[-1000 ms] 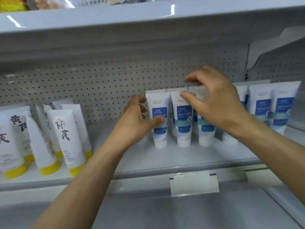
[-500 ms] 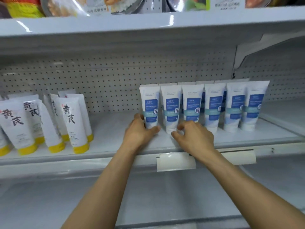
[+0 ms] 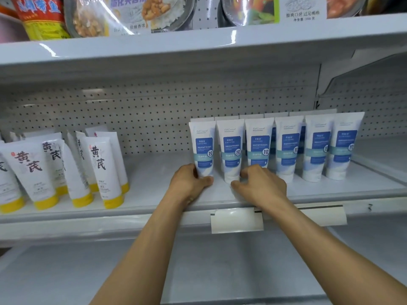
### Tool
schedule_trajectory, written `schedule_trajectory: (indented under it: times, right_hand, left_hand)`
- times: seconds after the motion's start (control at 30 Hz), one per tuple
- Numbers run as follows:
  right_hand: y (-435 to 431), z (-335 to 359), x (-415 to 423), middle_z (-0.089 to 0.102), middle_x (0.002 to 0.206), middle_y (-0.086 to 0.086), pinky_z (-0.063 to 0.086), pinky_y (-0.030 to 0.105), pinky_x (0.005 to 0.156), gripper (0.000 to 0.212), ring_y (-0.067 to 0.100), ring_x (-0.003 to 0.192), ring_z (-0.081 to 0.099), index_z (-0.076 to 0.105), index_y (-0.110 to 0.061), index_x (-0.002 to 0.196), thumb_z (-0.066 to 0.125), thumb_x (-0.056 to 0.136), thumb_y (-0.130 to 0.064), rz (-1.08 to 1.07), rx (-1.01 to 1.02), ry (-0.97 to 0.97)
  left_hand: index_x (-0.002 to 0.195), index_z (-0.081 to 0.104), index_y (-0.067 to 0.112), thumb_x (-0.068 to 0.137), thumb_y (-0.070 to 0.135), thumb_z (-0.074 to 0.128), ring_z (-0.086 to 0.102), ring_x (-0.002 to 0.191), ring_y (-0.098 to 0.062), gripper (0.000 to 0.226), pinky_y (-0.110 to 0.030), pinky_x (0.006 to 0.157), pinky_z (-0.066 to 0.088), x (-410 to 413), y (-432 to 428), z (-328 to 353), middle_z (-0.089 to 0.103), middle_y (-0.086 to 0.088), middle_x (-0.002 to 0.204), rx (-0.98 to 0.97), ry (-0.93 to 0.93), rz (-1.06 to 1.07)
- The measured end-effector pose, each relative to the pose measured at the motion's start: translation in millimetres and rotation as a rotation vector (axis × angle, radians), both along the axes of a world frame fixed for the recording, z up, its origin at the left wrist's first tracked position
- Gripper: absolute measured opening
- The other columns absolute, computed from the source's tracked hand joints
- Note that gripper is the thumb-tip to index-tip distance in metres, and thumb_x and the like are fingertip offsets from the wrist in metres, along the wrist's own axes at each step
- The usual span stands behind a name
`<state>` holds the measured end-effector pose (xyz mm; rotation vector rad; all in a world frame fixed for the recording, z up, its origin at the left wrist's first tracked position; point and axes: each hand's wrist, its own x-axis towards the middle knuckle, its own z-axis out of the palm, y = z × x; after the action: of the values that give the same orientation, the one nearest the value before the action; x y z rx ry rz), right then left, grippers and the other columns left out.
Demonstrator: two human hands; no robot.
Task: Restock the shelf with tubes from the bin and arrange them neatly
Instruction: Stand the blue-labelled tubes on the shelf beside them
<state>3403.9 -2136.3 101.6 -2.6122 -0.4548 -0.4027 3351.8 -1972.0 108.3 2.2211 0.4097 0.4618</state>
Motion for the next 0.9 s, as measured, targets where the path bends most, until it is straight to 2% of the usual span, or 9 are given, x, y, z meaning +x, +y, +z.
schedule_trajectory:
  times: [0.2,0.37,0.53,0.67,0.9]
  right_hand:
    - [5.3,5.9,-1.9,0.062,0.089,0.001,0.041,0.028,0.066,0.025,0.023,0.076,0.050,0.058,-0.020,0.087,0.058,0.083,-0.045,-0.022,-0.007,-0.025]
    - [9.7,9.1,-2.6,0.062,0.090,0.001,0.039,0.027,0.066,0.029,0.023,0.077,0.053,0.056,-0.021,0.088,0.062,0.081,-0.048,-0.029,0.018,0.005]
    - [13.1,10.3,-5.2,0.055,0.090,-0.002,0.038,0.027,0.067,0.036,0.022,0.083,0.056,0.058,-0.020,0.100,0.065,0.081,-0.050,-0.039,0.018,0.000]
    - [14.0,7.5,-1.9,0.065,0.094,0.000,0.038,0.027,0.065,0.034,0.021,0.076,0.053,0.062,-0.021,0.096,0.063,0.080,-0.051,-0.054,0.025,-0.022]
    - [13.6,3.3,3.0,0.065,0.089,-0.002,0.042,0.028,0.065,0.034,0.023,0.082,0.062,0.064,-0.023,0.093,0.063,0.078,-0.054,-0.037,0.032,-0.022]
  left_hand:
    - [0.113,0.062,0.017,0.082,0.028,0.074,0.060,0.090,-0.017,0.035,-0.026,0.079,0.043,0.8,1.2,-0.9,0.068,-0.002,0.110,0.002,-0.011,-0.019]
    - [0.113,0.064,0.016,0.082,0.028,0.074,0.063,0.095,-0.021,0.035,-0.027,0.082,0.046,3.0,2.7,-1.8,0.069,-0.003,0.112,0.011,-0.002,-0.033]
    - [0.114,0.063,0.015,0.084,0.027,0.072,0.061,0.091,-0.020,0.034,-0.026,0.079,0.042,4.5,3.9,-1.9,0.068,-0.005,0.113,0.023,0.004,-0.039]
    - [0.111,0.065,0.015,0.084,0.027,0.071,0.061,0.089,-0.020,0.030,-0.025,0.078,0.042,3.8,4.6,-1.8,0.069,-0.006,0.111,0.039,0.001,-0.044]
    - [0.108,0.065,0.015,0.084,0.027,0.072,0.059,0.085,-0.019,0.027,-0.024,0.075,0.041,1.5,4.4,-2.4,0.069,-0.005,0.107,0.035,-0.005,-0.027]
